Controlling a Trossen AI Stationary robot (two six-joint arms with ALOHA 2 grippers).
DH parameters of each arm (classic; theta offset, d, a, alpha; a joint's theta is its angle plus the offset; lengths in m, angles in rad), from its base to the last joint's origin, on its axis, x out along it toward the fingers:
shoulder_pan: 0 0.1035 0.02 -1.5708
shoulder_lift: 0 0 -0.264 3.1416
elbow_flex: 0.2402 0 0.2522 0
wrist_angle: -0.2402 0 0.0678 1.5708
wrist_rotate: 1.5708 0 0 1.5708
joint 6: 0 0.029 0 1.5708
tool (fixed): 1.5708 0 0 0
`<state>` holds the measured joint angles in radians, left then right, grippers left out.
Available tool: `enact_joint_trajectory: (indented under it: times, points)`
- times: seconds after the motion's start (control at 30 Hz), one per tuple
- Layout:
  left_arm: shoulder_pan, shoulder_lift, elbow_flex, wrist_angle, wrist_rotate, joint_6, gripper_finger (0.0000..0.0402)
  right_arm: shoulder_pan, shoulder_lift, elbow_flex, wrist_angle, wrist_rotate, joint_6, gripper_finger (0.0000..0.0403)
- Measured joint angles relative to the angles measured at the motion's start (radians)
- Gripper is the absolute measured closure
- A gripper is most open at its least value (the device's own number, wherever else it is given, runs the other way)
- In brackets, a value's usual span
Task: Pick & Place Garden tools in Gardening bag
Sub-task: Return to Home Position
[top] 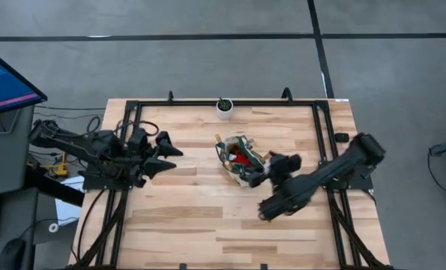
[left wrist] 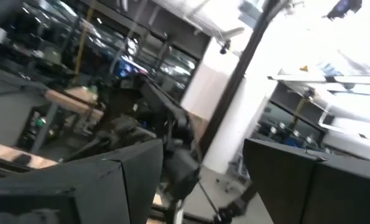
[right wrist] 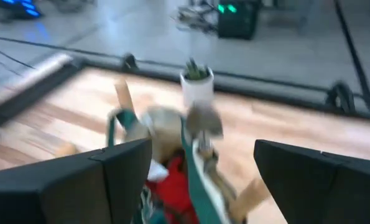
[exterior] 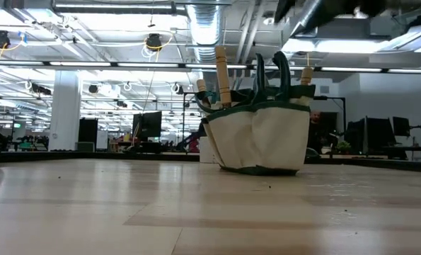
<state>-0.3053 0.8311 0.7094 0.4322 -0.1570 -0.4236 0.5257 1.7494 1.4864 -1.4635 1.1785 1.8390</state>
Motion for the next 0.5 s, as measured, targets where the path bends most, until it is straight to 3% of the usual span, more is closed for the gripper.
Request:
enact_joint_trajectory:
  times: [0.13,0.23,0.37,0.5]
  points:
    - [0.041,-0.078,0.000,-0.084,-0.061,0.000,0.0196,0.031,-0.173,0.000,0.001,0.088,-0.211,0.0127]
    - [0.095,-0.154,0.001,-0.258,-0.159,0.001,0.0218,0.049,-0.313,0.000,0.001,0.145,-0.406,0.0127]
    - [0.192,-0.229,0.001,-0.471,-0.278,0.001,0.0270,0.077,-0.519,-0.019,0.001,0.178,-0.634,0.0131]
    - [0.293,-0.266,0.001,-0.552,-0.291,0.001,0.0340,0.134,-0.751,-0.104,0.004,0.184,-0.720,0.0163]
